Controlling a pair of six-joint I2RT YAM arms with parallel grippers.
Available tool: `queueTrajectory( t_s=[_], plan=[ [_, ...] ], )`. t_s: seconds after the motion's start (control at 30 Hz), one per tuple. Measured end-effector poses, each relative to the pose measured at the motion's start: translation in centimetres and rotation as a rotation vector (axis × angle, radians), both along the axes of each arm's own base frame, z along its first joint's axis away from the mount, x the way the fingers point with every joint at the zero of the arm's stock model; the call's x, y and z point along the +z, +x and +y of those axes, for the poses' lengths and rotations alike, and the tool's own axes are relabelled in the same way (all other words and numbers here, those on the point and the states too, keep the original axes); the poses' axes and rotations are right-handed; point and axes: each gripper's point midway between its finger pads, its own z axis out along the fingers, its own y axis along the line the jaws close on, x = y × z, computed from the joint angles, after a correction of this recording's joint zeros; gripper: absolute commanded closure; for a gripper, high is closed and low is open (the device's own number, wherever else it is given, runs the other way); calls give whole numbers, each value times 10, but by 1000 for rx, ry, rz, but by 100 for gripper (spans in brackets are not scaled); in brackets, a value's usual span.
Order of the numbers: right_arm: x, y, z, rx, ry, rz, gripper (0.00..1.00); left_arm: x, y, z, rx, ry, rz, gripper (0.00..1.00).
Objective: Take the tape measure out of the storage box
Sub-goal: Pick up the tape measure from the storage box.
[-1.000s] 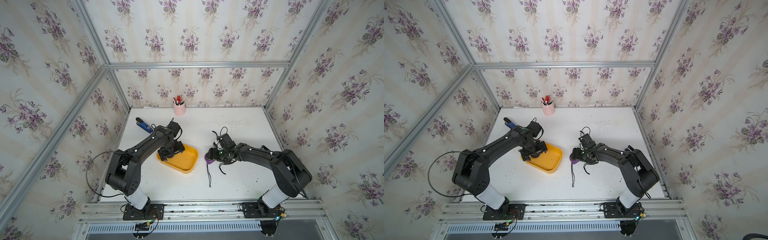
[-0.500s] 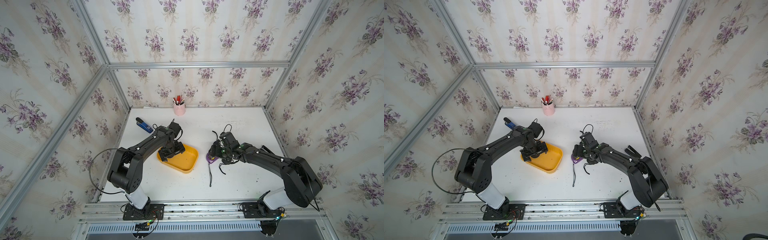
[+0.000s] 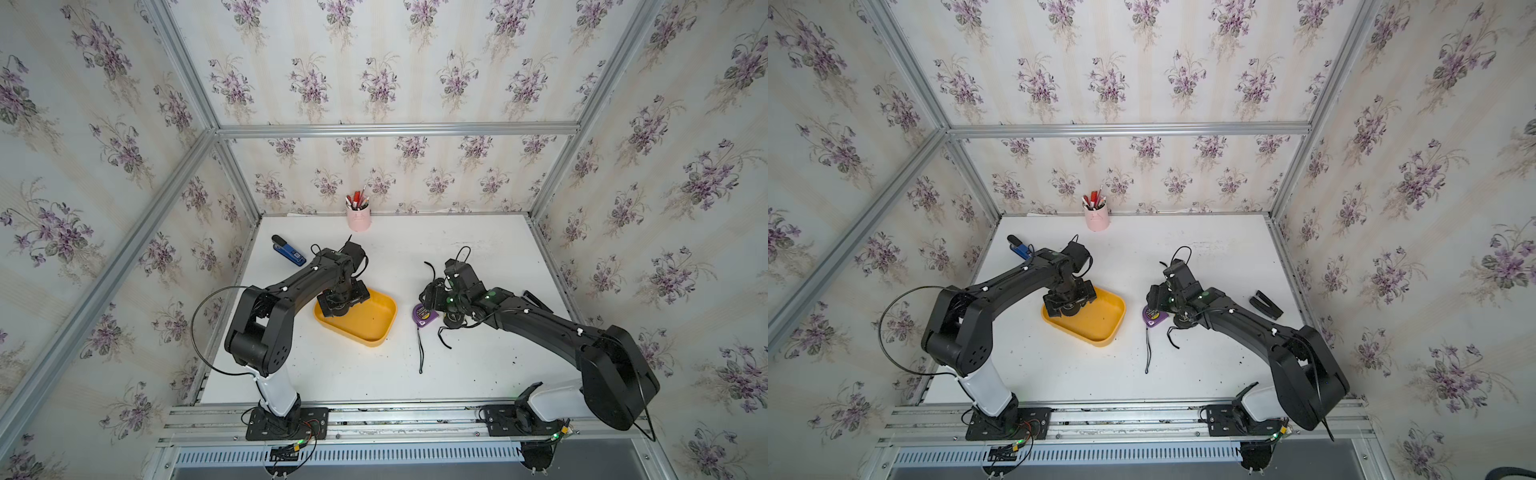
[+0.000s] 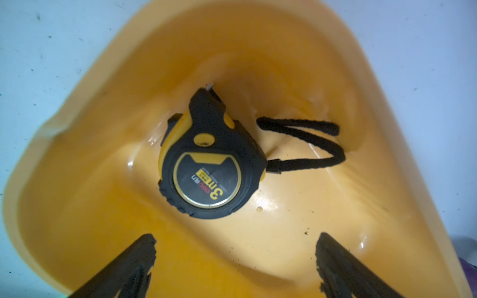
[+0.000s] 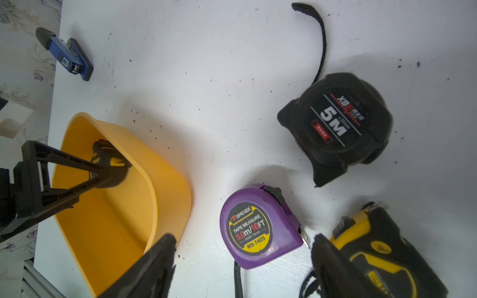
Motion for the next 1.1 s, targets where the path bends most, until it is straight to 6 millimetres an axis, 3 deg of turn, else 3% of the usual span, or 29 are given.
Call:
queueTrajectory(
  t_s=[0.4,0.87,1.1],
  plan=[
    [2,0,0,0,5,-7,15,-12,20,13,28,55,-50,0],
    [2,4,3,0,6,-8,17,-31,21,19,47,59,-37,2],
    [3,5,4,1,5,-9,18,-34,21,19,51,49,-29,20]
  ],
)
